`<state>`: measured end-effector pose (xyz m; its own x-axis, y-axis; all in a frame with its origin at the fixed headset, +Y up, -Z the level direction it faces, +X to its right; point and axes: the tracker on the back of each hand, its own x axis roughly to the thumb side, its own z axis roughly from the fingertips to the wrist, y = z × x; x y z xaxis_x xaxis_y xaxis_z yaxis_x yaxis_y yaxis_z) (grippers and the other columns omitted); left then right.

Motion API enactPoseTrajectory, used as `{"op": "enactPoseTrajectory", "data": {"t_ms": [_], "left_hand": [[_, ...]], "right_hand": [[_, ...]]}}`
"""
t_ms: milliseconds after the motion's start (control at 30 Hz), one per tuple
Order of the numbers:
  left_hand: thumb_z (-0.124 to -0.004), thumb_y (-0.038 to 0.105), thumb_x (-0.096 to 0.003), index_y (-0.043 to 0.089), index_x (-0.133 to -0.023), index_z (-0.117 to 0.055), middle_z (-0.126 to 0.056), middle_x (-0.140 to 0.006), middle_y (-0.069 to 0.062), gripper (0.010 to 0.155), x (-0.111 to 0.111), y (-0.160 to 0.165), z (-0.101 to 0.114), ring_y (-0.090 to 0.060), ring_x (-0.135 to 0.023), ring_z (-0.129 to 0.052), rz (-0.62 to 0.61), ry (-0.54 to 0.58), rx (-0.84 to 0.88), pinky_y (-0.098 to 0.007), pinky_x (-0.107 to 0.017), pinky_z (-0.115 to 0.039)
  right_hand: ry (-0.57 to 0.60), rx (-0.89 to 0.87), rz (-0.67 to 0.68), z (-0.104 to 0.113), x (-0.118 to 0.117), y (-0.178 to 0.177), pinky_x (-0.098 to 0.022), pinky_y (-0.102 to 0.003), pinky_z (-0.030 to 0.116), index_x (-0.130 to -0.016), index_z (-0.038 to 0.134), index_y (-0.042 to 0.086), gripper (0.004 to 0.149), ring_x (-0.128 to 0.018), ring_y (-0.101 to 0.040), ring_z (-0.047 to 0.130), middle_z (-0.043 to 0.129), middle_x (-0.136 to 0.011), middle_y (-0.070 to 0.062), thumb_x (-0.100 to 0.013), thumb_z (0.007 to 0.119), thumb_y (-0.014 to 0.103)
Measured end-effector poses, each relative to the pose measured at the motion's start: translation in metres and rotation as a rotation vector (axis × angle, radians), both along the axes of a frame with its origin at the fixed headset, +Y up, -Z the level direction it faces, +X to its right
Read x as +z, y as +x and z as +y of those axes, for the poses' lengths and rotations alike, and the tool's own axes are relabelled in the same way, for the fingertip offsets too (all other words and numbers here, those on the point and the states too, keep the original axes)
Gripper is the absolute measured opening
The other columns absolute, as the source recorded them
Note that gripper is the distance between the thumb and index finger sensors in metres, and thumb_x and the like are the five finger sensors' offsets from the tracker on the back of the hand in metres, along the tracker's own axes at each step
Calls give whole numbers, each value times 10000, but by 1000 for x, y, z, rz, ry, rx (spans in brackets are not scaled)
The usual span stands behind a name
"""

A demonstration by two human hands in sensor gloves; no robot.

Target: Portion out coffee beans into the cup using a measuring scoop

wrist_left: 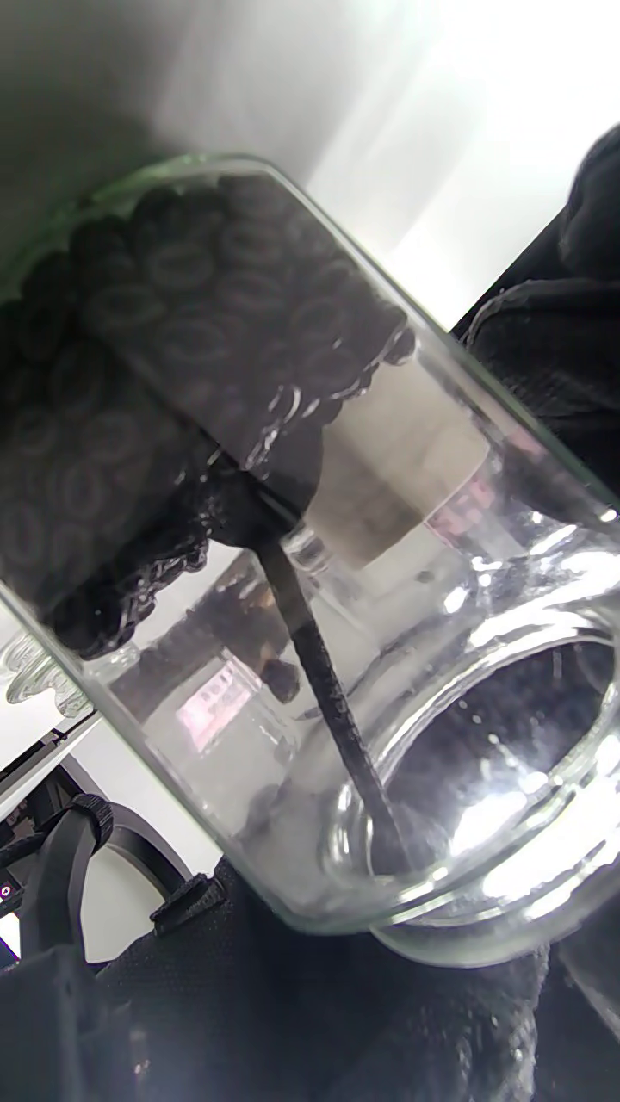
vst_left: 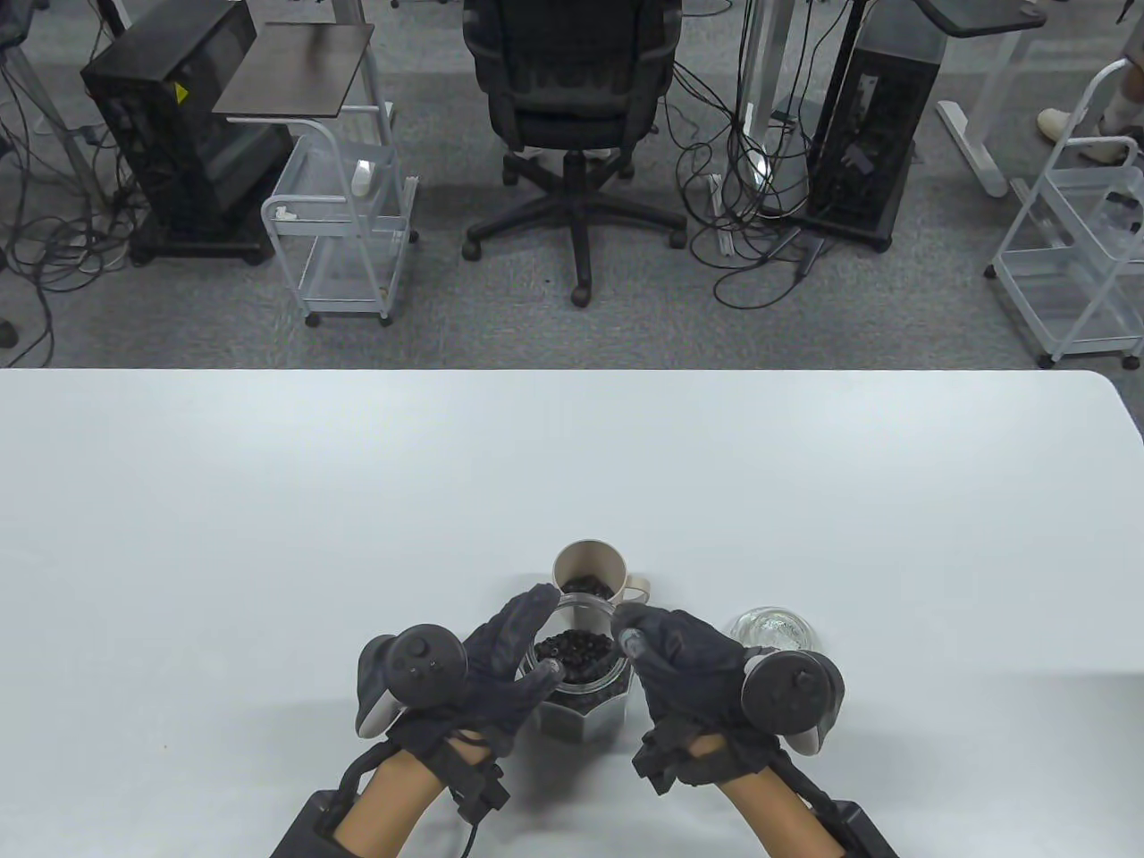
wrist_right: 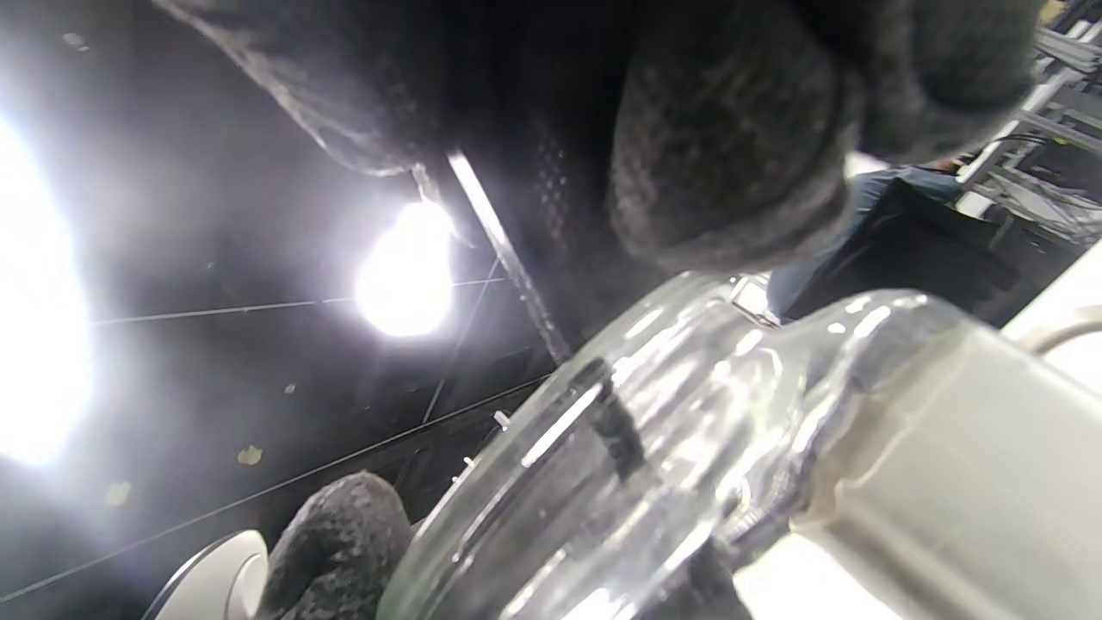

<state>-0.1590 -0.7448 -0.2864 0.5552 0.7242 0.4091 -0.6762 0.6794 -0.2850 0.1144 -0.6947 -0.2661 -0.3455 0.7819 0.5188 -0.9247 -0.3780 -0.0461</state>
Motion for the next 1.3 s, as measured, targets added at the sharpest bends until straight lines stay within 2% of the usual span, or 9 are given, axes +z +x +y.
{"op": "enactPoseTrajectory", "data": {"t_ms": [167, 300, 600, 767, 1067, 1300], "left_hand": [[-540, 748, -464, 320, -1146, -325, -480, -1160, -235, 833, 0, 0, 0, -559, -982, -662, 0, 1, 0, -724, -663, -500], [-541, 748, -464, 321, -1146, -324, -480, -1160, -235, 833, 0, 0, 0, -561, -981, -661, 0, 0, 1, -724, -663, -499], [-538, 748, -465, 321, -1146, -323, -478, -1161, -235, 832, 0, 0, 0, -559, -982, -663, 0, -1, 2, -723, -664, -499], [-539, 747, -466, 321, -1146, -324, -478, -1161, -236, 832, 0, 0, 0, -560, -982, -661, 0, -1, 2, -723, -663, -499], [-539, 748, -465, 321, -1147, -321, -478, -1160, -237, 833, 0, 0, 0, -559, -982, -663, 1, -1, 2, -724, -663, -500], [-540, 747, -465, 320, -1146, -322, -479, -1160, -236, 833, 0, 0, 0, -559, -982, -662, 1, -1, 2, -723, -663, -501]], "right_hand": [[-109, -72, -13, -4, -6, 7, -293, -518, 813, -790, 877, 79, 386, -284, -369, 1013, 970, -576, -246, -497, 817, 323], [-203, -163, -78, -8, -8, 13, -263, -504, 833, -775, 881, 72, 386, -255, -353, 1028, 976, -550, -247, -492, 822, 328], [-464, -413, -167, -26, -9, 29, -264, -502, 834, -784, 855, 66, 392, -268, -350, 1027, 958, -559, -248, -502, 805, 333], [-529, -515, -207, -32, -9, 38, -274, -504, 828, -796, 840, 67, 393, -283, -353, 1021, 947, -575, -249, -508, 794, 331], [-688, -723, -201, -51, -15, 56, -292, -507, 818, -812, 829, 75, 388, -306, -356, 1010, 935, -594, -251, -523, 783, 330], [-726, -789, -213, -59, -18, 67, -301, -506, 812, -820, 823, 80, 389, -315, -355, 1004, 929, -605, -247, -528, 777, 333]]}}
